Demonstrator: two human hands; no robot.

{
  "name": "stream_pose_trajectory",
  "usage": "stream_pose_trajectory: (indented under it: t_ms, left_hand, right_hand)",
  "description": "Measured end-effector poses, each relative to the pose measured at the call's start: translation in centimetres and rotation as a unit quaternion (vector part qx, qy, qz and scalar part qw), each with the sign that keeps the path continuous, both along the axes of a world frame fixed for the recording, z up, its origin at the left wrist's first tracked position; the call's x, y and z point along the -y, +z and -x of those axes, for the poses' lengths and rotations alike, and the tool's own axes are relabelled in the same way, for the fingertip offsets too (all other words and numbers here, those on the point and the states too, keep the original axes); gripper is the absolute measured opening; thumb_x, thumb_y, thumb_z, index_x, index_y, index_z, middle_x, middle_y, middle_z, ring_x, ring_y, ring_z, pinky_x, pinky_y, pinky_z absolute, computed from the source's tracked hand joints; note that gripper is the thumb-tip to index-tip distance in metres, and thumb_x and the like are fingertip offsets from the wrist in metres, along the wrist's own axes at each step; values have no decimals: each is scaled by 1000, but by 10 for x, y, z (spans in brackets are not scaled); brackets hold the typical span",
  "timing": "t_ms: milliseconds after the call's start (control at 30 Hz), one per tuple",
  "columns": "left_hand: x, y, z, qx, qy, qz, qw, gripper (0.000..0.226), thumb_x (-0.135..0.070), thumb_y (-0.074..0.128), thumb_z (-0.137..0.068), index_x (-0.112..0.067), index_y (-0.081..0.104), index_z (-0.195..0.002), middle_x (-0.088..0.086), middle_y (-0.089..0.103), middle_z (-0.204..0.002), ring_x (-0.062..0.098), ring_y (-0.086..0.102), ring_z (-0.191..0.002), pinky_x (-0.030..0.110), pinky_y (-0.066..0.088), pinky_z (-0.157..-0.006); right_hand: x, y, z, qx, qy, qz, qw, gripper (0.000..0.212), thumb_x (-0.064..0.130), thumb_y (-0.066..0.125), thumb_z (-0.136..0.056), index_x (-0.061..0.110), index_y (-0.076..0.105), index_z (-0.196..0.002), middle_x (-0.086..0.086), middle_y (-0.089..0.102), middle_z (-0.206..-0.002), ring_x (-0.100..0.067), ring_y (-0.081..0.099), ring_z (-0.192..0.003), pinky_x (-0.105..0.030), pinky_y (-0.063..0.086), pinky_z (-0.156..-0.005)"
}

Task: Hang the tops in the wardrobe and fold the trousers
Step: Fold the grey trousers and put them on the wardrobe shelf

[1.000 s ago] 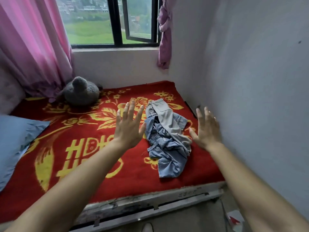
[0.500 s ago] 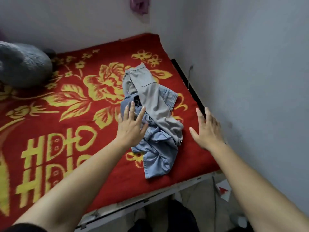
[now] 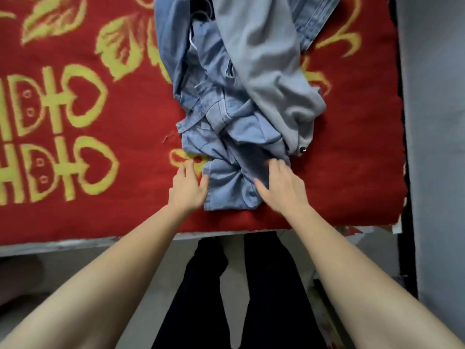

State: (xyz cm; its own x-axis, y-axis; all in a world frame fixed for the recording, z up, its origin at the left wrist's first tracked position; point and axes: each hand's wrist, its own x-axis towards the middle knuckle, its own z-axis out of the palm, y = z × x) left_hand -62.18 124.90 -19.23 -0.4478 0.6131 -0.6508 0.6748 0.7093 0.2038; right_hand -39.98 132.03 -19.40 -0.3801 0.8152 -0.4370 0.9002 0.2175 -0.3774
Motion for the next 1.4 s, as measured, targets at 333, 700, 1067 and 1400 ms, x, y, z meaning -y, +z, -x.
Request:
stream_pose_trajectory:
  t_ms: [333, 700, 1067, 1400]
  left_hand:
    - [-60, -55, 29, -128, -10, -140, 982, 71, -38, 47, -95, -18, 13, -155, 9, 12, -162, 30, 16, -146, 50, 27, -112]
    - [-59, -63, 44, -72, -31, -145, 986, 33, -15, 39, -90, -22, 48, -122, 12, 62, -114, 39, 55, -104, 44, 41, -76]
    - [-62, -43, 50, -77, 72, -202, 974, 38, -17, 44, -88, -18, 56, -124, 11, 48, -122, 30, 42, -116, 41, 35, -96]
    - [-188, 18, -16, -110, -107, -394, 906, 61, -61, 47, -86, -20, 52, -130, 8, 52, -127, 27, 46, -119, 38, 39, -93]
  right_hand:
    - [-48, -12, 33, -203, -182, -239, 932, 38, 21, 60, -84, -1, 58, -115, -20, 52, -121, -34, 53, -115, -42, 39, -97]
    - [-124, -30, 103, -96, -218, -119, 964, 54, 42, 45, -99, 14, 39, -145, -12, 57, -132, -32, 53, -121, -35, 37, -94]
    - [-29, -48, 15, -127, -249, -121, 952, 37, 48, 44, -95, 18, 62, -104, -15, 70, -94, -42, 63, -87, -31, 35, -64]
    - [18, -25, 18, -153, -106, -200, 962, 34, 45, 54, -95, 17, 75, -96, -3, 70, -71, -25, 68, -64, -34, 52, -53]
